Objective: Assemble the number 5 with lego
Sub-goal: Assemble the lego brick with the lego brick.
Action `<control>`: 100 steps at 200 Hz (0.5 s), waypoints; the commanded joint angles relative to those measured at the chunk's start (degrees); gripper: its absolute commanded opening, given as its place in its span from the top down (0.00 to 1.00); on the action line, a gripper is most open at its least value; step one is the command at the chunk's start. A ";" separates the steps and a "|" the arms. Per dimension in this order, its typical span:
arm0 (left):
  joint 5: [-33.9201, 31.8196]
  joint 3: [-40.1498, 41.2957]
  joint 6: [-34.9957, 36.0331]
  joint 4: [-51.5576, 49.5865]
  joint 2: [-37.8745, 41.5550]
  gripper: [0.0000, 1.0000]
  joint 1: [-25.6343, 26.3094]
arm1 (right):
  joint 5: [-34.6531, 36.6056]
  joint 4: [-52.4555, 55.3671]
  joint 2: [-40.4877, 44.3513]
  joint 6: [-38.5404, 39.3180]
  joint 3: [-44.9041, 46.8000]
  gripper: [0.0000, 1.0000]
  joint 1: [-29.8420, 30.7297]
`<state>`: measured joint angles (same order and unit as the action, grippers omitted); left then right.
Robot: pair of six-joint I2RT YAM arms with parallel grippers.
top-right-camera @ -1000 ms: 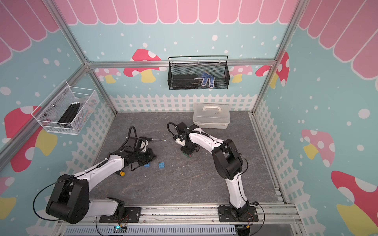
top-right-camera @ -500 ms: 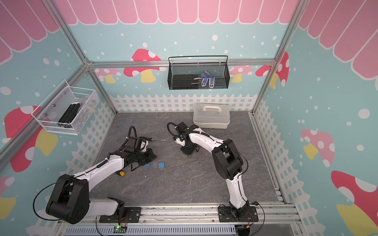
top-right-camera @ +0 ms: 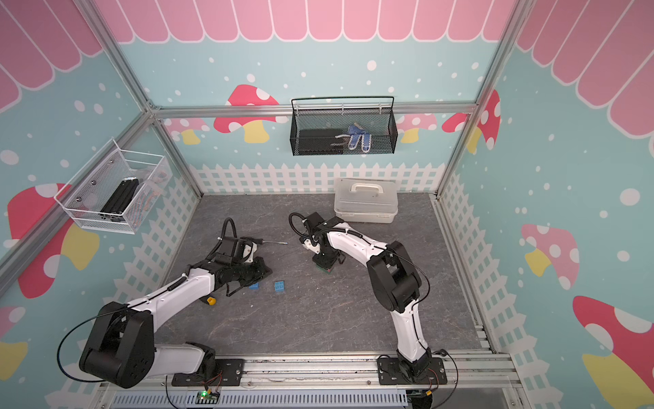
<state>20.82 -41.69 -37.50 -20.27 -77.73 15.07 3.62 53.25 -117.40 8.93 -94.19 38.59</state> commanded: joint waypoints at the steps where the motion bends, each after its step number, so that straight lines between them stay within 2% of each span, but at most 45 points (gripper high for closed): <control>1: 0.32 0.43 -0.56 0.74 0.15 0.90 -0.33 | 1.67 0.52 -5.80 -1.03 2.70 1.00 0.36; 21: 0.54 0.32 -0.64 0.72 0.10 0.90 -0.30 | 2.61 0.78 -5.70 -1.78 2.49 1.00 0.52; 100: 0.44 0.30 -0.60 0.67 0.13 0.90 -0.35 | -1.06 1.13 -5.19 -0.68 2.60 1.00 0.62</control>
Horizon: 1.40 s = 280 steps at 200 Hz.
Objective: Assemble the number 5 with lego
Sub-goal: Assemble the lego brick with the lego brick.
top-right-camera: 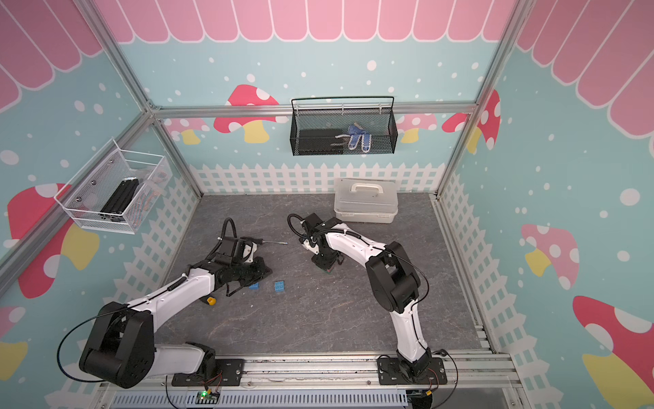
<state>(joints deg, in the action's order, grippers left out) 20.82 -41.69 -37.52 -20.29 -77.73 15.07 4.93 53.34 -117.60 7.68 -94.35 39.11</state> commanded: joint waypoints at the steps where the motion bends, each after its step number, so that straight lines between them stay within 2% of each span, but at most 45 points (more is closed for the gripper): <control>1: 0.45 0.30 -0.61 0.69 0.13 0.90 -0.37 | -2.42 1.10 -5.00 0.57 2.67 1.00 0.09; 24: 0.36 0.41 -0.60 0.65 0.49 0.90 -0.31 | -4.76 1.47 -5.36 -0.54 2.93 1.00 -0.09; 63: 0.35 0.41 -0.55 0.69 0.23 0.90 -0.35 | -0.86 4.06 -7.53 -1.83 0.97 1.00 0.00; 120: 0.13 0.39 -0.71 0.62 0.47 0.90 -0.31 | -0.36 6.69 -9.39 -1.40 -2.05 1.00 0.03; 151: -0.01 0.38 -0.61 0.31 0.83 0.90 -0.30 | -4.51 3.87 -8.28 -2.29 -0.73 1.00 -0.13; 180: -0.08 0.40 -0.54 0.25 0.88 0.90 -0.26 | 1.03 5.71 -10.64 -3.54 -1.78 1.00 -0.16; 241: -0.22 0.30 -0.56 0.27 0.96 0.90 -0.34 | 0.95 3.72 -9.03 -5.38 -0.53 1.00 -0.11; 262: -0.38 0.34 -0.62 0.12 1.13 0.90 -0.39 | -3.83 -0.17 -6.93 -5.77 2.05 1.00 -0.16; 280: -0.17 0.30 -0.64 0.14 1.09 0.90 -0.39 | -2.14 -0.87 -6.95 -6.25 2.64 1.00 -0.15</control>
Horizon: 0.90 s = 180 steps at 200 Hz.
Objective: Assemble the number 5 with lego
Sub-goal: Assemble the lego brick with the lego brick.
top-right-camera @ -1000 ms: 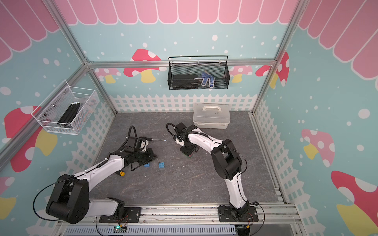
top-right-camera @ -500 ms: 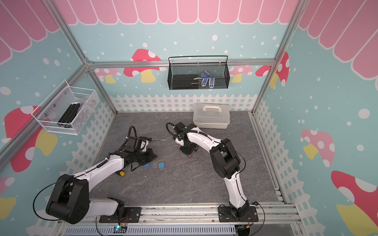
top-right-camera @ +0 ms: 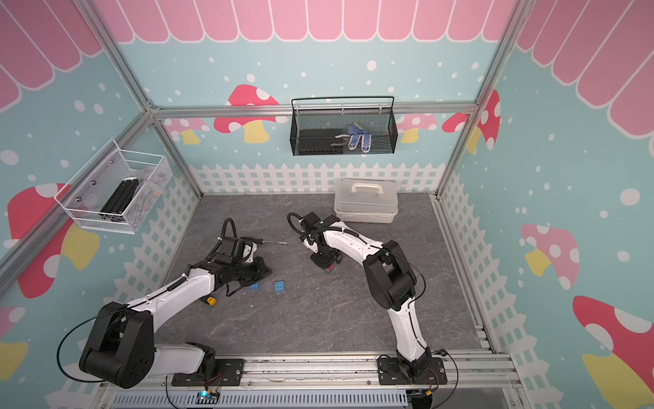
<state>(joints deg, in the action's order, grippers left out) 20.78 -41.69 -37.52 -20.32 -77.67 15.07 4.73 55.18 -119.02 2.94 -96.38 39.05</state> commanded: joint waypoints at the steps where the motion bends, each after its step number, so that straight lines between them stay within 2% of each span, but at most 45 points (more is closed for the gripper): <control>1: -0.12 0.30 -0.68 0.09 1.03 0.90 -0.39 | -2.02 -2.71 -5.57 -1.52 4.65 1.00 -0.10; 28: -0.15 0.12 -0.58 -0.07 1.17 0.90 -0.42 | -6.58 -6.43 -4.03 -1.50 7.89 1.00 -0.35; 78: -0.13 0.10 -0.58 -0.32 1.28 0.90 -0.48 | 0.71 -1.41 -7.45 -2.76 5.56 1.00 -0.13; 153: -0.21 0.29 -0.54 -0.26 1.73 0.90 -0.47 | 0.03 -0.11 -8.05 -2.81 6.00 1.00 -0.09; 180: -0.30 0.21 -0.58 -0.34 1.97 0.90 -0.57 | -1.01 0.83 -5.96 -2.62 4.59 0.83 -0.05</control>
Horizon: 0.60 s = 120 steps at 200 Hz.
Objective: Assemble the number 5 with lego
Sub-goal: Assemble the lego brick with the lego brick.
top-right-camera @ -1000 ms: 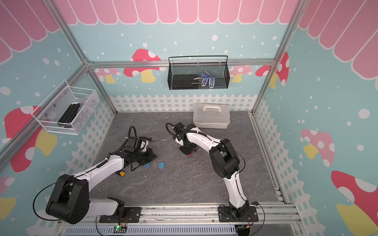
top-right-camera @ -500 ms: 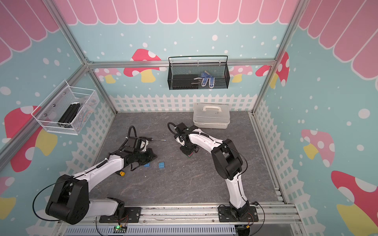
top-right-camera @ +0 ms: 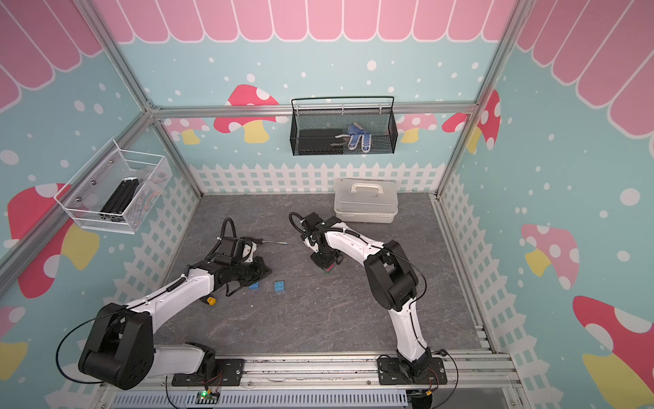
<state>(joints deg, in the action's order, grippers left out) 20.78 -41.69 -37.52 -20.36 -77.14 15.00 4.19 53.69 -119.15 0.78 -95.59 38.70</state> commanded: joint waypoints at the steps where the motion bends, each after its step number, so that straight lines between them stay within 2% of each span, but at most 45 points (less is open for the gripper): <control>1: -0.30 0.21 -0.56 -0.29 1.46 0.90 -0.50 | -0.39 2.30 -5.74 -0.40 3.77 0.83 0.27; 33: -0.03 0.03 -0.77 -0.33 1.64 0.90 -0.55 | 0.35 3.60 -3.38 -0.11 2.00 0.67 0.26; 51: -0.10 0.11 -0.80 -0.31 1.82 0.90 -0.59 | 2.13 4.17 -2.84 0.11 1.06 0.54 0.25; 73: -0.13 0.21 -0.80 -0.40 1.94 0.90 -0.68 | 2.95 4.57 -2.31 0.45 -0.03 0.45 0.28; 120: -0.26 0.30 -0.80 -0.51 2.11 0.90 -0.68 | 4.35 5.26 -1.39 0.04 -1.19 0.39 0.27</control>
<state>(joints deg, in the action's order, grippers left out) 20.80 -41.69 -37.78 -20.36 -76.27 14.70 6.92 56.95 -121.27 0.97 -95.66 38.70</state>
